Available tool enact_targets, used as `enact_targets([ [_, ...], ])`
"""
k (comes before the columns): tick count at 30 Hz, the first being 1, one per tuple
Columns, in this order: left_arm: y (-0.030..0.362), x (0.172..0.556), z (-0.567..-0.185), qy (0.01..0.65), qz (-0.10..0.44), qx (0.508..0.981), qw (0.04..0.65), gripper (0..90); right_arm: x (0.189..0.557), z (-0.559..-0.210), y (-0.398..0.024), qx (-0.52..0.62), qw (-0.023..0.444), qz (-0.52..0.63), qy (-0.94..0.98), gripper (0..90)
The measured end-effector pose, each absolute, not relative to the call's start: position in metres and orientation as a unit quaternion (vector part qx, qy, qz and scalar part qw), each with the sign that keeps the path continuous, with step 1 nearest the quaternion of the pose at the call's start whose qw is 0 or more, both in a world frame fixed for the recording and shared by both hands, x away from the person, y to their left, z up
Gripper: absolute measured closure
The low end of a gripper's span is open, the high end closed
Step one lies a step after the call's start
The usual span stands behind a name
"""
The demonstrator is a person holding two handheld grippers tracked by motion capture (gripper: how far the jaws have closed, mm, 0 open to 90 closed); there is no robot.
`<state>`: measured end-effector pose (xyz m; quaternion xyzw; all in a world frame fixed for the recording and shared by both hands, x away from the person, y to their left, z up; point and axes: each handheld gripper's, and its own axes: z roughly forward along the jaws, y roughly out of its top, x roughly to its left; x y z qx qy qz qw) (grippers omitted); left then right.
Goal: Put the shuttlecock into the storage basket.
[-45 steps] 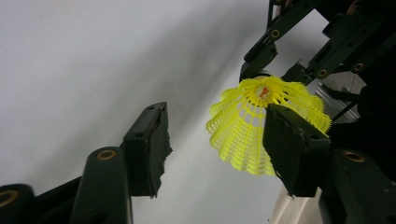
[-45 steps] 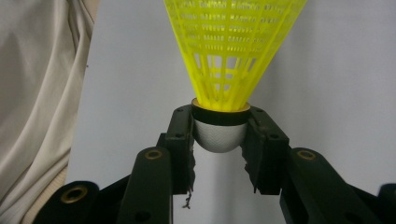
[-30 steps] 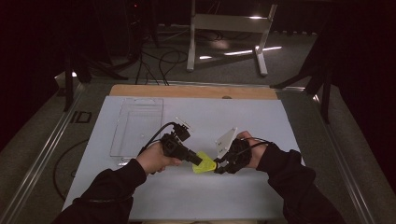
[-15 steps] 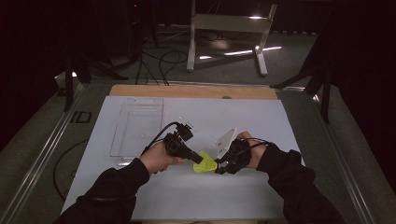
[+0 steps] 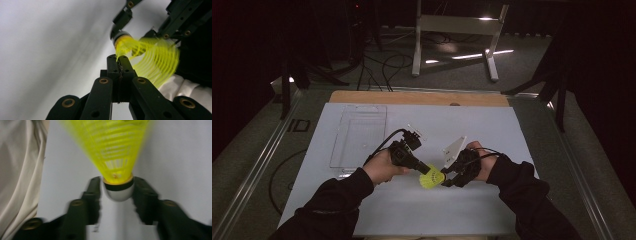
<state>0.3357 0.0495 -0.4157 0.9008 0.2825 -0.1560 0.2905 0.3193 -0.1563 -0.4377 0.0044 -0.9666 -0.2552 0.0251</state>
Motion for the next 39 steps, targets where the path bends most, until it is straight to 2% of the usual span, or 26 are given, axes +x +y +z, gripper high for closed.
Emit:
enact_targets([
  [1, 0.05, 0.336, -0.414, 0.281, -0.155, 0.901, 0.293, 90.0, 0.318, -0.438, -0.156, -0.005, 0.017, -0.248, -0.969, 41.2],
  [2, 0.05, 0.337, -0.413, 0.278, -0.157, 0.901, 0.292, 90.0, 0.317, -0.439, -0.155, -0.009, 0.015, -0.247, -0.969, 39.6],
  [4, 0.05, 0.336, -0.411, 0.278, -0.154, 0.903, 0.289, 90.0, 0.316, -0.441, -0.154, -0.014, 0.006, -0.242, -0.97, 30.2],
  [12, 0.059, 0.338, -0.407, 0.273, -0.148, 0.909, 0.278, 90.0, 0.315, -0.448, -0.161, -0.035, 0.001, -0.253, -0.967, 11.7],
  [22, 0.081, 0.341, -0.395, 0.285, -0.138, 0.907, 0.278, 90.0, 0.312, -0.451, -0.176, -0.046, -0.014, -0.282, -0.958, 10.3],
  [30, 0.1, 0.343, -0.386, 0.295, -0.13, 0.908, 0.268, 90.0, 0.307, -0.455, -0.19, -0.071, -0.006, -0.312, -0.947, 10.1],
  [39, 0.128, 0.347, -0.367, 0.318, -0.114, 0.904, 0.263, 90.0, 0.298, -0.457, -0.213, -0.085, -0.027, -0.341, -0.936, 10.1],
])
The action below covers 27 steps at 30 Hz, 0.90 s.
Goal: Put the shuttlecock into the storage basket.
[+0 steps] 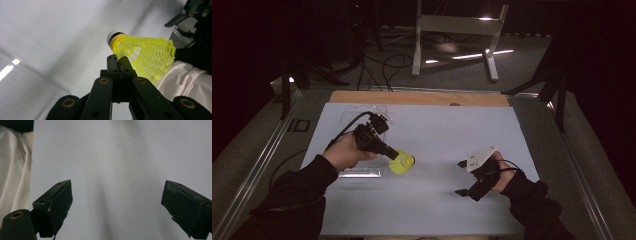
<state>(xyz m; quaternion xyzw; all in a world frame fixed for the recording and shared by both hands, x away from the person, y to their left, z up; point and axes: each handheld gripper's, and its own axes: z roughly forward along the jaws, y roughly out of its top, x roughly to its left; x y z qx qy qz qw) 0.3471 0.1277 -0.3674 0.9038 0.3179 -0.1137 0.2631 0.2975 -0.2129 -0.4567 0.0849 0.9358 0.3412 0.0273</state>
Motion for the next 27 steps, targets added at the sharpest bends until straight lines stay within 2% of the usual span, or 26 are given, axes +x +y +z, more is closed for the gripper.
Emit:
enact_targets([
  [11, 0.168, 0.352, -0.347, 0.36, -0.094, 0.897, 0.239, 90.0, 0.285, -0.457, -0.229, 0.091, 0.055, 0.374, 0.921, 10.1],
  [15, 0.181, 0.354, -0.342, 0.375, -0.086, 0.894, 0.231, 90.0, 0.278, -0.458, -0.238, 0.088, 0.085, 0.403, 0.907, 10.1],
  [27, 0.209, 0.361, -0.348, 0.415, -0.081, 0.888, 0.182, 90.0, 0.272, -0.473, -0.251, 0.109, 0.092, 0.412, 0.9, 10.1],
])
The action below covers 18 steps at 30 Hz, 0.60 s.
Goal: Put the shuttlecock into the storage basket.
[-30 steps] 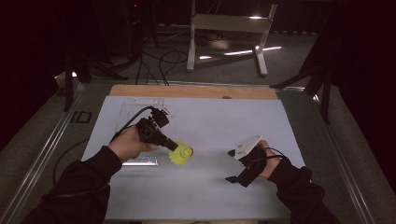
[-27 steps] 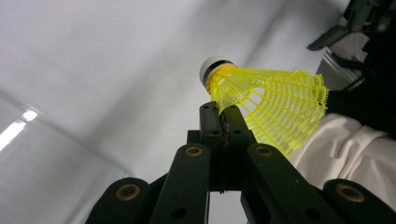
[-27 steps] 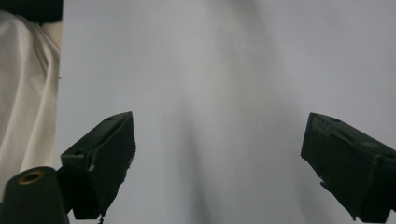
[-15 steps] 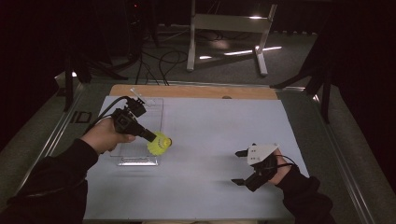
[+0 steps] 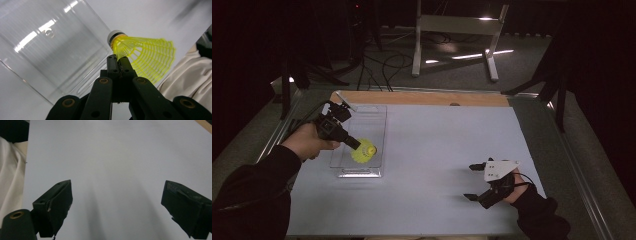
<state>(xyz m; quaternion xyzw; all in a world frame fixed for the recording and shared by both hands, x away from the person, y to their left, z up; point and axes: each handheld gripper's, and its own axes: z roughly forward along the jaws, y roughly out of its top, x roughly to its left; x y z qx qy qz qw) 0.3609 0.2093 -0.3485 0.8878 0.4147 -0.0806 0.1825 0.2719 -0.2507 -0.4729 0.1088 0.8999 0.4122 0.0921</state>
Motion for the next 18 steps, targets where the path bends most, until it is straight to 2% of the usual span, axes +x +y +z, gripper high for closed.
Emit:
enact_targets([
  [18, 0.205, 0.377, -0.396, 0.428, -0.113, 0.886, 0.14, 90.0, 0.271, -0.481, -0.253, 0.12, 0.085, 0.413, 0.899, 10.1],
])
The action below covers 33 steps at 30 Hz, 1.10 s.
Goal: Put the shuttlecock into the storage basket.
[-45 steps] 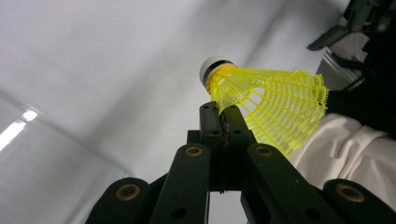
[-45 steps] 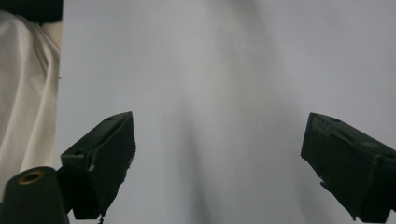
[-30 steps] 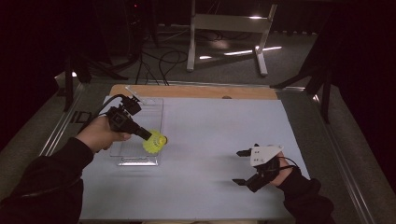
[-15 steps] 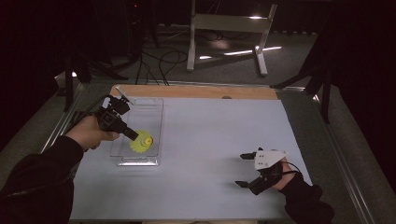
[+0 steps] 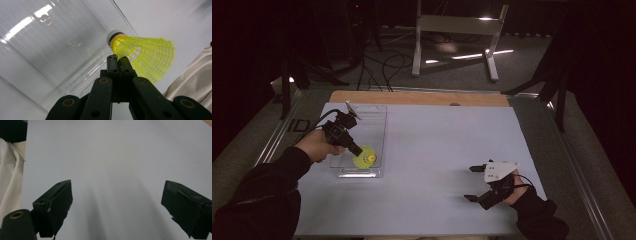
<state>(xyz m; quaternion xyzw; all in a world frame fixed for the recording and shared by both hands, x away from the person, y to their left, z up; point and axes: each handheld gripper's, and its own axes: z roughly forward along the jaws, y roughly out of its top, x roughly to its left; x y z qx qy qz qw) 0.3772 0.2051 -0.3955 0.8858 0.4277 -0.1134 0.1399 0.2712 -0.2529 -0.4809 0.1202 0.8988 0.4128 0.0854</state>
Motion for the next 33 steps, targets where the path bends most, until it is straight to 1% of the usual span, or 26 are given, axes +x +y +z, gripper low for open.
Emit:
enact_targets([
  [10, 0.191, 0.387, -0.418, 0.429, -0.123, 0.886, 0.124, 90.0, 0.272, -0.482, -0.253, 0.127, 0.079, 0.411, 0.899, 10.1],
  [17, 0.193, 0.393, -0.429, 0.445, -0.128, 0.878, 0.123, 90.0, 0.272, -0.483, -0.254, 0.127, 0.077, 0.409, 0.901, 10.1],
  [22, 0.193, 0.393, -0.437, 0.443, -0.127, 0.88, 0.117, 90.0, 0.272, -0.484, -0.254, 0.129, 0.075, 0.407, 0.901, 10.1],
  [25, 0.193, 0.393, -0.441, 0.443, -0.126, 0.88, 0.116, 89.4, 0.272, -0.484, -0.254, 0.129, 0.073, 0.407, 0.901, 10.1],
  [26, 0.193, 0.394, -0.443, 0.441, -0.127, 0.881, 0.115, 87.3, 0.273, -0.484, -0.254, 0.129, 0.073, 0.406, 0.902, 10.1],
  [28, 0.191, 0.394, -0.443, 0.449, -0.108, 0.88, 0.114, 63.4, 0.273, -0.484, -0.253, 0.128, 0.072, 0.406, 0.902, 10.1],
  [29, 0.191, 0.394, -0.441, 0.452, -0.095, 0.879, 0.115, 56.1, 0.273, -0.484, -0.253, 0.128, 0.072, 0.406, 0.902, 10.1],
  [30, 0.191, 0.395, -0.439, 0.453, -0.092, 0.879, 0.118, 41.0, 0.273, -0.484, -0.253, 0.128, 0.071, 0.406, 0.902, 10.1],
  [31, 0.191, 0.395, -0.435, 0.458, -0.084, 0.876, 0.125, 35.2, 0.273, -0.484, -0.253, 0.128, 0.072, 0.405, 0.902, 10.1],
  [32, 0.191, 0.395, -0.433, 0.459, -0.081, 0.875, 0.129, 25.4, 0.273, -0.484, -0.253, 0.128, 0.071, 0.406, 0.902, 10.1],
  [33, 0.191, 0.395, -0.429, 0.451, -0.086, 0.877, 0.143, 20.4, 0.273, -0.484, -0.253, 0.128, 0.07, 0.406, 0.902, 10.1],
])
